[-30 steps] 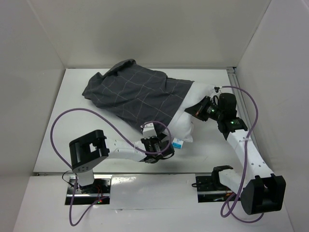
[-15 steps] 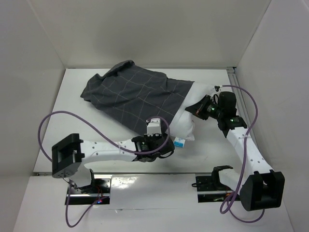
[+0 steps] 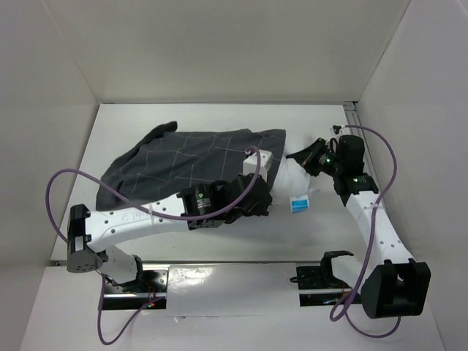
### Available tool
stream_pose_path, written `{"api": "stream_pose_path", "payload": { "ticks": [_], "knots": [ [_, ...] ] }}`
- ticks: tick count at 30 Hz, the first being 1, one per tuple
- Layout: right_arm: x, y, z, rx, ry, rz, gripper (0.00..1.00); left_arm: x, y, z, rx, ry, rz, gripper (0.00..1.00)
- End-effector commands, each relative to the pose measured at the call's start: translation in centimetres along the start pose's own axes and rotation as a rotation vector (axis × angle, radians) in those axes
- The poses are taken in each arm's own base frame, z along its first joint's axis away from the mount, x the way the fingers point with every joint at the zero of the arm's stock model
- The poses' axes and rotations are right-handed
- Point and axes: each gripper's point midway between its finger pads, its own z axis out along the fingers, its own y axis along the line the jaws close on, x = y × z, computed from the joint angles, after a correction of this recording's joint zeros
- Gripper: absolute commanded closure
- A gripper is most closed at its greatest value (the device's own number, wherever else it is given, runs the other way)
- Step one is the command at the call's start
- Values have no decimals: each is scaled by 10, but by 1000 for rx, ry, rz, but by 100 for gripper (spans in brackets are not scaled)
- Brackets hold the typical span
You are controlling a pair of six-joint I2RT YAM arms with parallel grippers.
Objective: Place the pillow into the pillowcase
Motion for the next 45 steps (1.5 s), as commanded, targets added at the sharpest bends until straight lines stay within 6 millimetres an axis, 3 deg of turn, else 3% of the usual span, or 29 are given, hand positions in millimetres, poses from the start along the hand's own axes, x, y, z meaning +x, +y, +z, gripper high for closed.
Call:
{"api": "stream_pose_path", "payload": {
  "ticks": [1,5,6,7,8,9,10,11,12,14,15,18,19,20,23,24,25,28,30,31,32,34,36,37,38,41,42,44,45],
  "knots": [
    [-27,53,-17,-143,-75,-85,100,-56,-85,-35,364,-53,-23,100],
    [-23,52,-23,-147,-76,-76,100,-91,-101,-27,453,-64,-1,100],
    [-19,52,-24,-164,-75,-68,100,-103,-113,-20,519,-45,5,100],
    [5,35,-15,-157,-17,24,100,-112,-118,-15,545,-43,2,100],
    [11,45,-12,-234,-29,15,100,-133,-125,-23,617,-37,1,100],
    [34,28,-1,-212,15,106,100,-126,-128,2,616,8,4,100],
    [57,35,7,-226,42,105,100,-131,-131,7,632,13,4,100],
    [66,42,13,-253,44,97,100,-132,-137,8,671,34,10,100],
    [77,49,19,-263,61,96,100,-150,-145,-1,710,7,3,100],
    [109,64,37,-256,139,49,100,-146,-156,9,752,35,-5,100],
    [114,67,41,-244,166,31,100,-143,-162,7,782,61,-14,100],
    [101,67,40,-211,141,5,100,-146,-165,2,805,58,-18,100],
    [93,61,36,-202,107,11,100,-142,-155,10,779,73,-25,100],
    [79,51,25,-197,61,25,100,-140,-152,10,766,74,-28,100],
    [65,33,4,-163,20,38,100,-151,-132,14,735,47,-44,100],
    [61,19,-2,-130,19,55,100,-154,-133,8,750,44,-41,100],
    [57,23,-12,-148,-5,49,100,-157,-128,9,748,42,-44,100],
    [55,3,-26,-84,-18,52,100,-158,-116,11,748,72,-39,99],
    [55,-9,-36,-44,-30,42,100,-148,-100,16,712,117,-31,75],
    [57,-12,-40,-37,-23,41,100,-150,-93,13,697,119,-37,53],
    [57,-16,-42,-23,-27,36,100,-145,-82,17,657,126,-32,40],
    [67,-32,-46,13,1,46,100,-143,-66,0,591,123,-3,28],
    [74,-43,-48,33,20,50,100,-148,-32,1,450,90,-7,22],
    [80,-48,-50,44,30,48,100,-151,-18,-15,404,83,-16,22],
    [83,-52,-49,56,41,57,100,-156,1,-18,327,61,-30,22],
    [95,-70,-54,119,65,19,100,-142,77,-18,92,107,-91,22],
    [95,-73,-56,135,70,1,100,-135,118,-17,-20,114,-127,22],
    [101,-86,-61,195,93,-37,100,-122,160,-18,-142,147,-178,22],
    [102,-88,-63,209,98,-52,81,-106,195,-18,-249,186,-208,22]
  ]
}}
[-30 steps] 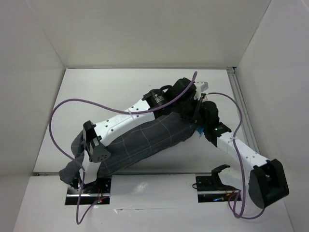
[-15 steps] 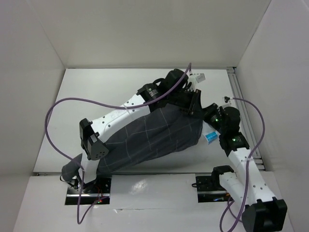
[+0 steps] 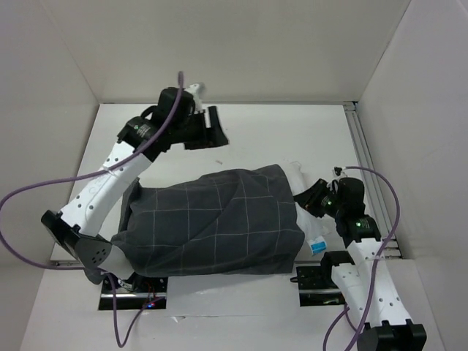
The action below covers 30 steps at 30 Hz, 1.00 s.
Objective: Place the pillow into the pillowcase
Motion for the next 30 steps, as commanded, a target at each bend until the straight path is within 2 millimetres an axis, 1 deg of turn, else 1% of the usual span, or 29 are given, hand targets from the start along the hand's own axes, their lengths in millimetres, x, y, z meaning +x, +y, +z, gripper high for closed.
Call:
{"api": "stream_pose_path", "payload": {
  "ticks": [1,2,3,4,6,7,8,9,10,11,12,13,14,15,16,17,18,19,20,21,22,23,24,25,26,27,28,29,30],
  "knots": [
    [14,-18,-11,94,69,-97,65,37,110,4,-374,111,-88,22],
    [15,-20,-14,115,76,-100,46,45,125,4,-423,132,-96,21],
    [11,-21,-15,133,72,-108,20,51,140,5,-463,146,-112,21],
    [0,-16,-18,153,38,-128,14,71,152,6,-486,199,-126,21],
    [-12,-10,-20,164,5,-138,8,90,160,14,-486,246,-136,19],
    [-21,-5,-19,167,-7,-153,3,104,165,17,-486,285,-145,19],
    [-28,-1,-15,158,-18,-159,2,115,168,25,-484,322,-163,19],
    [-32,-1,-12,162,-13,-167,1,123,161,28,-436,353,-180,19],
    [-30,-10,-1,195,29,-154,1,138,163,33,-421,387,-203,21],
    [-34,-6,2,193,43,-149,1,139,159,43,-375,386,-210,22],
    [-38,-4,10,177,41,-153,1,145,152,48,-326,415,-226,25],
    [-40,-3,16,160,51,-153,1,144,151,52,-302,416,-238,28],
    [-38,-7,27,164,85,-138,1,148,148,57,-268,433,-238,42],
    [-39,-3,34,129,100,-139,1,147,143,68,-222,435,-243,56],
    [-38,0,39,103,119,-128,1,152,134,71,-166,472,-263,79],
    [-35,0,46,89,150,-99,1,143,127,76,-132,469,-252,98],
    [-36,12,49,28,156,-103,12,142,121,80,-99,486,-251,100],
    [-35,14,50,9,159,-98,17,136,119,88,-89,487,-252,100],
    [-33,17,50,5,158,-101,22,132,116,92,-71,486,-241,100],
    [-34,19,48,-2,150,-107,38,125,114,96,-65,476,-237,100],
    [-38,24,43,-11,120,-124,45,112,104,101,-44,459,-210,100],
    [-40,23,40,4,101,-128,55,102,100,104,-33,440,-202,100],
    [-38,21,36,22,98,-124,66,96,92,106,-21,434,-190,100],
    [-38,22,32,18,93,-136,74,90,85,108,-7,426,-169,100],
    [-40,25,26,18,66,-160,85,73,76,113,9,401,-158,100],
    [-36,22,21,36,72,-152,91,67,67,115,35,397,-136,100],
    [-33,23,14,29,64,-166,95,45,49,112,68,354,-110,100],
    [-32,21,10,37,56,-184,100,45,51,119,58,374,-108,100],
    [-30,19,5,47,55,-191,100,37,47,119,65,362,-103,100]
  ]
}}
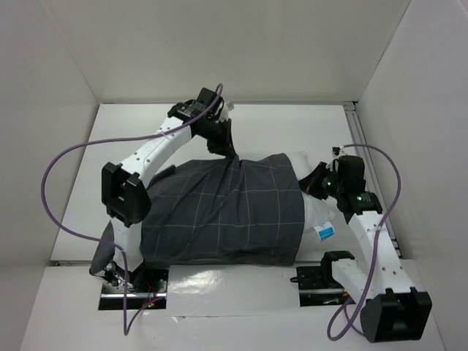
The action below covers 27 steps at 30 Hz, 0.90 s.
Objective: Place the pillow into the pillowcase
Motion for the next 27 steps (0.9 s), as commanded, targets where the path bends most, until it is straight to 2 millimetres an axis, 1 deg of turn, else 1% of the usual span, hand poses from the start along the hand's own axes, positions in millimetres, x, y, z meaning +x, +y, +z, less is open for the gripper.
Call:
{"api": "stream_pose_path", "payload": {
  "ticks": [1,2,4,5,6,7,8,9,10,11,12,13,14,15,16,17,18,19,20,21,22,23,24,25,26,27],
  "knots": [
    [9,17,-23,-61,-13,-54,100,-39,-61,-26,156,-110,123,100],
    [7,12,-26,-30,-38,-65,100,-43,-65,-30,160,-116,127,100],
    [7,9,-34,-3,-54,-78,100,-51,-72,-43,155,-156,138,100],
    [-2,9,-40,24,-94,-96,100,-58,-78,-52,160,-193,150,100],
    [-1,6,-45,46,-95,-105,100,-58,-79,-61,152,-210,153,100],
    [-3,5,-47,65,-103,-103,98,-62,-81,-79,138,-265,173,100],
    [-6,3,-52,80,-117,-135,91,-64,-83,-90,129,-298,178,100],
    [-12,3,-56,102,-139,-146,78,-64,-81,-99,111,-327,188,100],
    [-9,-2,-57,123,-129,-150,64,-65,-79,-108,93,-354,187,100],
    [-12,-2,-59,134,-137,-150,35,-62,-77,-121,76,-385,187,100],
    [-14,-8,-58,166,-143,-157,30,-59,-77,-124,75,-388,197,95],
    [-11,-10,-58,173,-131,-152,29,-57,-76,-127,74,-390,206,70],
    [-11,-10,-58,174,-131,-152,29,-54,-75,-128,73,-387,206,63],
    [-15,-9,-59,183,-141,-131,29,-48,-80,-127,80,-377,217,56],
    [-17,-16,-60,225,-157,-112,29,-43,-82,-124,71,-368,234,53],
    [-21,-17,-63,245,-177,-92,33,-38,-92,-122,59,-378,257,49],
    [-30,-19,-67,279,-226,-41,34,-36,-96,-112,44,-363,266,49],
    [-35,-19,-69,290,-251,-15,34,-31,-99,-105,30,-349,288,49],
    [-37,-20,-69,299,-262,8,36,-31,-100,-98,-9,-357,295,49],
    [-46,-14,-72,286,-299,21,36,-25,-114,-94,-8,-357,323,49],
    [-51,-9,-71,273,-315,48,36,-23,-116,-87,-21,-348,330,49],
    [-60,-6,-68,262,-344,53,36,-23,-114,-71,-52,-328,343,49],
    [-65,-4,-66,257,-350,51,33,-16,-125,-67,-46,-322,365,49],
    [-70,-7,-59,275,-338,72,30,-12,-129,-61,-42,-310,375,49],
    [-71,-10,-52,286,-324,76,27,-13,-133,-56,-42,-316,382,49],
    [-80,-11,-50,297,-341,95,24,-3,-137,-40,-46,-282,398,49]
  ]
}}
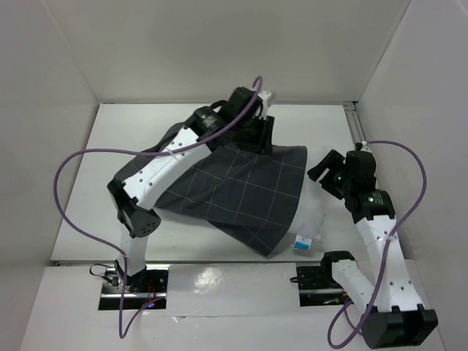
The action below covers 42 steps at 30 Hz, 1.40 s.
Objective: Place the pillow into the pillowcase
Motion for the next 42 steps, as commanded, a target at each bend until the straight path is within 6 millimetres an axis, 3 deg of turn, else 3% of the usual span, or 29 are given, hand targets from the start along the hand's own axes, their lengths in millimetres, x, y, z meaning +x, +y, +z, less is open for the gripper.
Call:
{"api": "stream_pose_path", "payload": {
  "ticks": [1,5,9,11,12,13,15,16,17,18,19,26,27,30,38,42],
  "knots": [
    [-34,6,21,30,-67,74,22,4,-2,18,-46,9,41,49],
    [-56,4,43,-28,-69,137,18,15,-24,41,-14,25,61,47],
    [-54,-13,66,-45,-32,185,18,27,-35,57,-9,45,92,44],
    [-44,-22,77,-54,12,211,18,28,-32,61,-21,49,102,44],
    [-45,-18,79,-89,4,203,18,28,-32,61,-21,49,102,44],
    [-33,-25,86,-96,34,218,20,34,-34,63,-20,63,108,44],
    [-26,-2,85,-265,81,196,31,40,-37,68,-19,75,124,44],
    [-14,-1,87,-304,122,199,41,39,-35,68,-31,69,124,44],
    [-9,10,83,-381,147,191,74,41,-38,68,-32,69,144,44],
    [-6,12,79,-401,149,185,89,39,-34,68,-55,57,145,44],
    [-3,13,72,-409,138,189,98,45,-36,70,-63,65,155,44],
    [9,19,43,-446,118,158,100,72,-45,82,-105,107,217,39],
    [15,17,40,-445,136,165,100,67,-45,80,-117,87,217,39],
    [17,19,35,-453,139,155,100,81,-41,91,-170,113,235,39],
    [23,16,33,-445,151,155,100,80,-54,98,-156,89,215,39],
    [27,14,33,-436,164,155,100,87,-51,107,-167,108,210,43]
  ]
}}
